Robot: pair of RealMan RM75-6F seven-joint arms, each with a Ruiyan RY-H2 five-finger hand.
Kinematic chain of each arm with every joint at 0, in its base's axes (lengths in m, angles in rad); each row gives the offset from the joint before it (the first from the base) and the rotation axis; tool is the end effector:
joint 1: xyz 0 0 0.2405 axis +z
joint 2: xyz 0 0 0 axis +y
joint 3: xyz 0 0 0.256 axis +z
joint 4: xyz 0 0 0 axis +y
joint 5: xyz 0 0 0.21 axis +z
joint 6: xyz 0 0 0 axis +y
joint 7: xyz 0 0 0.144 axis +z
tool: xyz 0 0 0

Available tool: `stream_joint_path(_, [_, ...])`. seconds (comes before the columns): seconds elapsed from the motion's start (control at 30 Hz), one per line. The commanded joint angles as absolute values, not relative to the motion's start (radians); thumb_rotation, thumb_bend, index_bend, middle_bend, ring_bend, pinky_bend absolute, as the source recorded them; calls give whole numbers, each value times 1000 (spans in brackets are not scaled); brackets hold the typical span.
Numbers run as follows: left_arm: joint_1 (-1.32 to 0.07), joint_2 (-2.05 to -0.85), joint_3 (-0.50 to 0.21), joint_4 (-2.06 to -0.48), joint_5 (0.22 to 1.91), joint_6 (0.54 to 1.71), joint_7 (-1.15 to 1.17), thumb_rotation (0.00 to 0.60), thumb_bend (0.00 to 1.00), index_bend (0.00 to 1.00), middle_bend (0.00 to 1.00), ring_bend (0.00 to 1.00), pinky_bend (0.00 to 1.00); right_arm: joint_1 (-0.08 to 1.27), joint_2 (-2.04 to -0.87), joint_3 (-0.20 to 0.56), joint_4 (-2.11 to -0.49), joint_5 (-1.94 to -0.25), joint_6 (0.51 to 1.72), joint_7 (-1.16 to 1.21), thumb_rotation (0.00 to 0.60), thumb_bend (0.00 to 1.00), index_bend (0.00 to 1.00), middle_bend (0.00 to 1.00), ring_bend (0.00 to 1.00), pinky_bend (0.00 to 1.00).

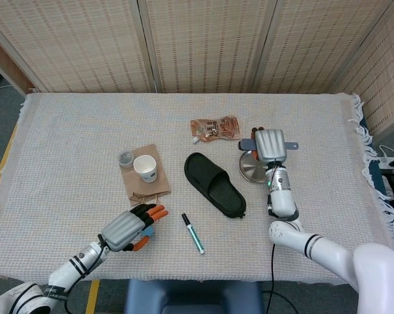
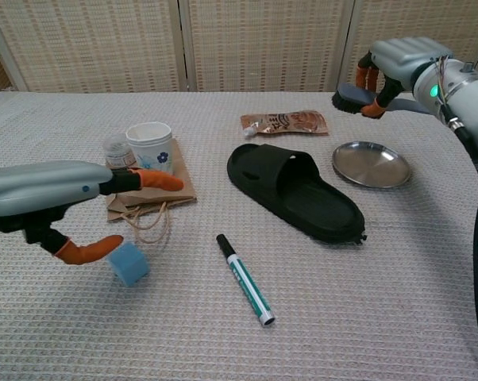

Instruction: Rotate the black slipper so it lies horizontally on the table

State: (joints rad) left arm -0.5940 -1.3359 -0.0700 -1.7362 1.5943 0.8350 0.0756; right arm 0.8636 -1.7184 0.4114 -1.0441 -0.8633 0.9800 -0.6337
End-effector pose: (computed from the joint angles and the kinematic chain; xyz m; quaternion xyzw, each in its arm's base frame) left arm -0.1489 0.2545 0.0020 -0.8230 -0.3634 -0.3646 0.2401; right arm -0.1587 -0.4442 0.0154 0.6485 -0.3238 0.3189 0.6107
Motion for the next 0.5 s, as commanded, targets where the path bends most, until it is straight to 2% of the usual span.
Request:
stream_joint_path(0.03, [-663,-1417,-96,-1717,1538,764,110,600,565,0,0,0,114,876,-1715,409,-1062,-858,976,-649,600,440,905,614,578,897])
stream_joint_path(0.5, [-806,-1600,-140,-1516,1494,708,21,600,574,0,0,0,125,925,-1714,381,-1108,-812,942,-700,600,440,905,614,578,897])
